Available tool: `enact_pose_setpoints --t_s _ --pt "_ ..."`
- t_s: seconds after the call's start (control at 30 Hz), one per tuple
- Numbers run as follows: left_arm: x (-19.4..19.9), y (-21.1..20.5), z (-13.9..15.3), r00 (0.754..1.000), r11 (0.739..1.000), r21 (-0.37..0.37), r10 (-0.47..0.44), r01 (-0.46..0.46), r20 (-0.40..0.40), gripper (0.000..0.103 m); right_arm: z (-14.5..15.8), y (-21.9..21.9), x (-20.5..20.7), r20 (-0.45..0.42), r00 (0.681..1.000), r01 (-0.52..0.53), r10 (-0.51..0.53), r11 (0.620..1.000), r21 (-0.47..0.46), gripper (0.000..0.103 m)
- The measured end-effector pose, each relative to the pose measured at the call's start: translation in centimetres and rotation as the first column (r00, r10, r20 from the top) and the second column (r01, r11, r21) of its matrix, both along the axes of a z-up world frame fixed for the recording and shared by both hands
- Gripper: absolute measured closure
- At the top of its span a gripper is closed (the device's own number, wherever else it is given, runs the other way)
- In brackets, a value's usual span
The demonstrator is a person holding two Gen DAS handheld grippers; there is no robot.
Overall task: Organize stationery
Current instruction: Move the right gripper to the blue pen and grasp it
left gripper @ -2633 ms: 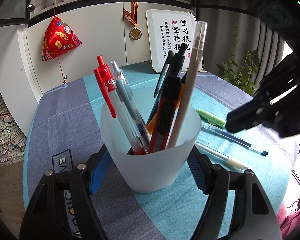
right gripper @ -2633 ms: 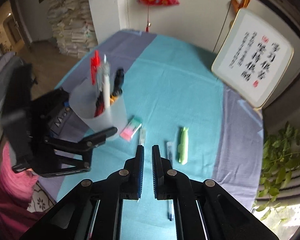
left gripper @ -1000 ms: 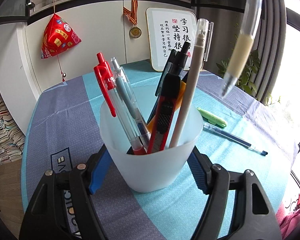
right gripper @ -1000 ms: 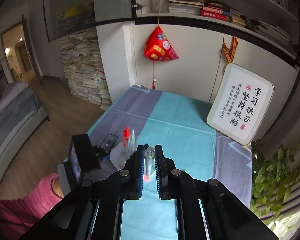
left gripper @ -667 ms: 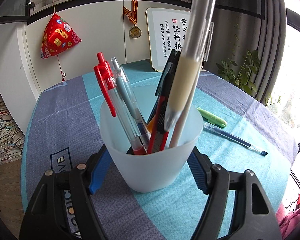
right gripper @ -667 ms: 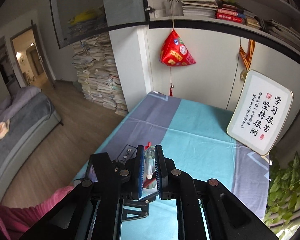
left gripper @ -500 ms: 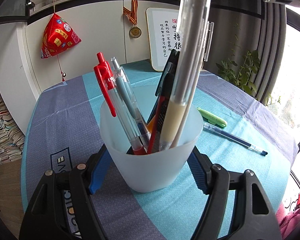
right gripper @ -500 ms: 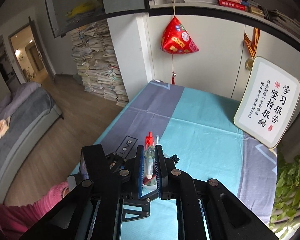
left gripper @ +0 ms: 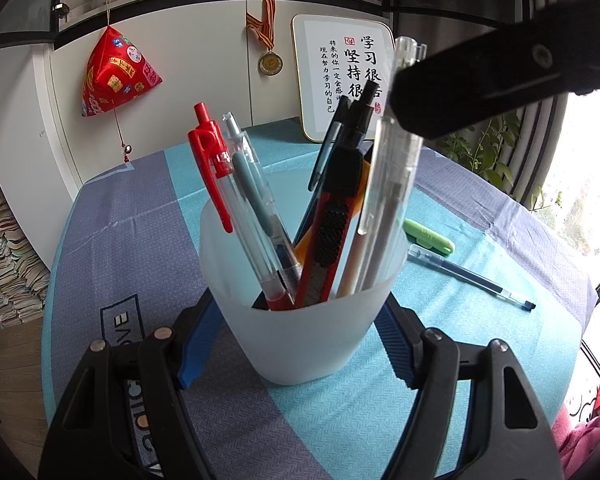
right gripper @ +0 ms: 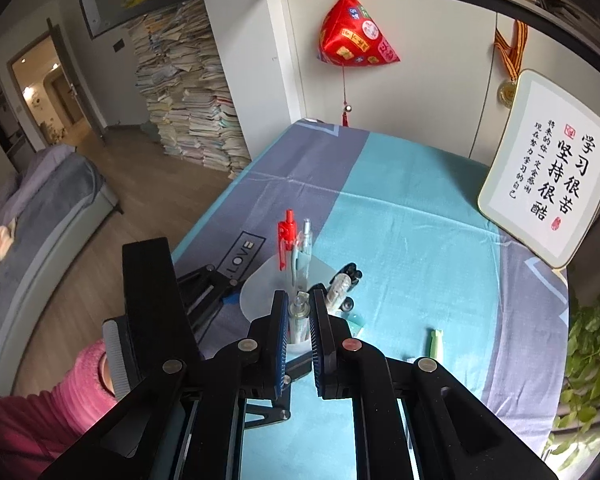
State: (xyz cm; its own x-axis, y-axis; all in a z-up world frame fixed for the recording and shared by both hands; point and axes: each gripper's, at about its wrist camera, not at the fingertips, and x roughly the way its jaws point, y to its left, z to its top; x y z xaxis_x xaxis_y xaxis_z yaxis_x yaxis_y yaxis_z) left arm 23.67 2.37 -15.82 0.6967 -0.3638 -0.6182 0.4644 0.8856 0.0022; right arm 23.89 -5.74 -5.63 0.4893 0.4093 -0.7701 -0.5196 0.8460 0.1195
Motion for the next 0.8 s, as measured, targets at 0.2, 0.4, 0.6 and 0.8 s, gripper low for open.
enact_pose_setpoints --t_s 0.2,0.4,0.6,0.8 --pt "0.0 0.0 0.0 1.0 1.0 -0.001 0.0 0.0 -0.001 0.032 0.5 -1.7 -1.0 0.011 1.0 0.029 -0.029 1.0 0.011 0.092" --pt "0.1 0.0 0.0 1.0 1.0 0.0 0.0 0.0 0.0 0.032 -0.1 -4.2 -1.5 0.02 0.997 0.081 -0.08 0.996 -0.043 0.092" --pt "0.1 0.0 0.0 1.0 1.0 0.0 0.0 0.0 -0.001 0.032 -6.1 -5.7 -0.4 -0.045 0.994 0.088 -0.102 0.964 -0.252 0.091" --pt "0.1 0.0 0.1 1.0 1.0 0.0 0.001 -0.001 -0.001 0.032 -9.4 -5.9 1.0 -0.118 0.993 0.004 -0.032 0.973 -0.233 0.091"
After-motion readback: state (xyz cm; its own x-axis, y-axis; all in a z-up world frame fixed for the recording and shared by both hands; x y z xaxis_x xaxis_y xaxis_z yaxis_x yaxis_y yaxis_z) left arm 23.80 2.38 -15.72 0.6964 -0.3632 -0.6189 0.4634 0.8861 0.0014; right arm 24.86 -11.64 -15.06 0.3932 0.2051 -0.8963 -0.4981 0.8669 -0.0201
